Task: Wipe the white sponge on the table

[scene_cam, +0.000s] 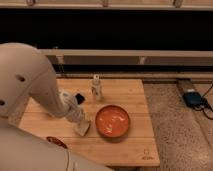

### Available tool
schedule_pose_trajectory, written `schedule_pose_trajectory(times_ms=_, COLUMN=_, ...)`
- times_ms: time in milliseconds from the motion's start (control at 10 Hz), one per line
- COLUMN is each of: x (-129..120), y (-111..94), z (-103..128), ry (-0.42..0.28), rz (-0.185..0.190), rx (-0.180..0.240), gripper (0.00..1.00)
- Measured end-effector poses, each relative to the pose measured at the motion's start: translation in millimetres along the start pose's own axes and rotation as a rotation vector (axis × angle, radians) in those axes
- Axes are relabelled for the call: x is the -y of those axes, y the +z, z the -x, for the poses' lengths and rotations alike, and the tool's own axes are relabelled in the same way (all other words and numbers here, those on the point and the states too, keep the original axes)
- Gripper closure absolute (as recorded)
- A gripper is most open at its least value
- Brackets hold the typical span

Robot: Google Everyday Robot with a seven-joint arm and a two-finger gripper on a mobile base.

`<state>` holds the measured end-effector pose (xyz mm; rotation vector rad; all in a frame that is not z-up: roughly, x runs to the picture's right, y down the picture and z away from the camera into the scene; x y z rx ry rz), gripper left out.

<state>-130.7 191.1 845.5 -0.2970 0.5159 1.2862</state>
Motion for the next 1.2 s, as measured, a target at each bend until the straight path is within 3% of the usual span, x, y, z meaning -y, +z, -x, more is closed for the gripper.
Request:
schedule_pose_trajectory(times_ms=200, x=6, y=-1, z=-1, ry=-0.015, rz=0.021, rx=-0.023, gripper=0.2)
schedule_pose_trajectory(times_ms=800, x=39, y=-17, z=11, ry=0.027, rz=0.085, rx=-0.039, gripper=0.2)
schedule_pose_trajectory(times_ms=1200, x=74, y=-41, z=34, ry=0.076, rz=0.139, rx=-0.087, gripper=0.2)
